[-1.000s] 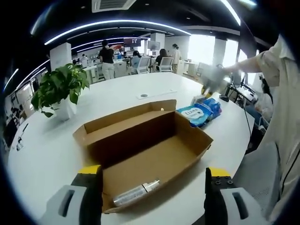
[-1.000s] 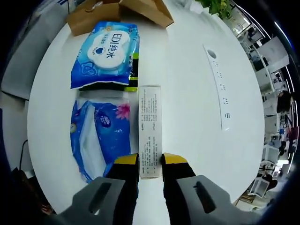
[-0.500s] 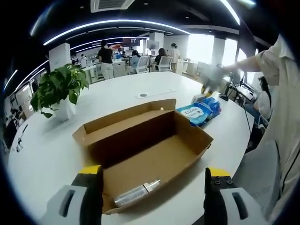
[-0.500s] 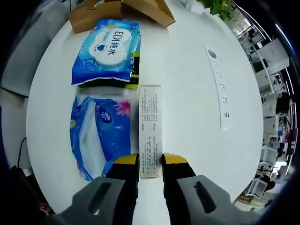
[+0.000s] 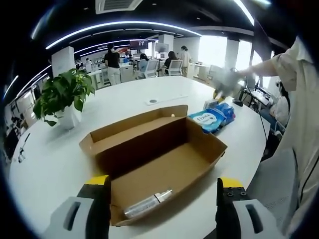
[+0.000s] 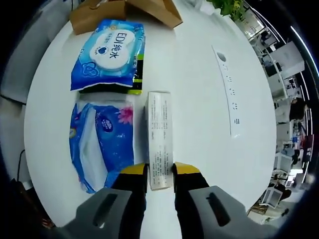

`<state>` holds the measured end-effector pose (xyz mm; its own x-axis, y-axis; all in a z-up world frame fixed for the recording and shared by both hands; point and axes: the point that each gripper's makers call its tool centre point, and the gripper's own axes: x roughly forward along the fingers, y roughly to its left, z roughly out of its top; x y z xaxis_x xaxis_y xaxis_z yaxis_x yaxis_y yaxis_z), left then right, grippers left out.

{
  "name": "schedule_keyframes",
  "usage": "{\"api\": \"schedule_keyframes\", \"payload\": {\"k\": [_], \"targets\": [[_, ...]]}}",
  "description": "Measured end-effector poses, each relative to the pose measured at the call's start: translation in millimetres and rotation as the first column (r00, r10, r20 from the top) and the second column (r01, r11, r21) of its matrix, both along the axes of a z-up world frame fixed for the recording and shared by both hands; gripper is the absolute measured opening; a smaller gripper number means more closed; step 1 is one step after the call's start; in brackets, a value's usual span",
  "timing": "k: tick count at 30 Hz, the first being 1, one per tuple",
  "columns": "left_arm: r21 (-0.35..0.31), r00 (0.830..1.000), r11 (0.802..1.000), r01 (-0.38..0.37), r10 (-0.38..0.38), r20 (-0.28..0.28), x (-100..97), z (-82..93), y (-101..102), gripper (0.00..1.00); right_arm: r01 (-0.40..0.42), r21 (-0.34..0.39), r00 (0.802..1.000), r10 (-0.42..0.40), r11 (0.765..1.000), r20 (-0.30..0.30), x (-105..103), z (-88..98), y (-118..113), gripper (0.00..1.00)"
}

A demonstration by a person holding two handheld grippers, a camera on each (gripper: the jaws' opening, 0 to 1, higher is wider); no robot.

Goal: Operate the shoe box by opening the lid, removing the specified soft item, and placing it in the target area until the item is outside and the box remains undamaged.

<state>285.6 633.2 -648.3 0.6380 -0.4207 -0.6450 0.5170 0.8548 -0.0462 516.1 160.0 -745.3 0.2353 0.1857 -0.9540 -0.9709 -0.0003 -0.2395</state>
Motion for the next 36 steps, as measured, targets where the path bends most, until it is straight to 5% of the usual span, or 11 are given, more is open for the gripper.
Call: {"api": "schedule_keyframes", "payload": {"k": [17,29,36], "targets": [[0.054,0.999,0.998,0.036,-0.036,0.007,17.4,10.8,16.6,0.84,0.140,0.160,0.985,-0.154,0.977,0.075,-2.5,42.8,16.3,0.34],[0.102,0.995,0.990,0.094,-0.092,-0.022,19.1,10.0,32.5,0.79,0.249,0.311,0.958,-0.280,0.917,0.057,-44.7,77.6,32.1,0.46],[0.121,0.987,0.980,0.157,-0.153,-0.044,22.8,6.4,35.4,0.72,0.326,0.394,0.924,-0.377,0.859,0.057,-65.4,94.5,38.0,0.56]]}}
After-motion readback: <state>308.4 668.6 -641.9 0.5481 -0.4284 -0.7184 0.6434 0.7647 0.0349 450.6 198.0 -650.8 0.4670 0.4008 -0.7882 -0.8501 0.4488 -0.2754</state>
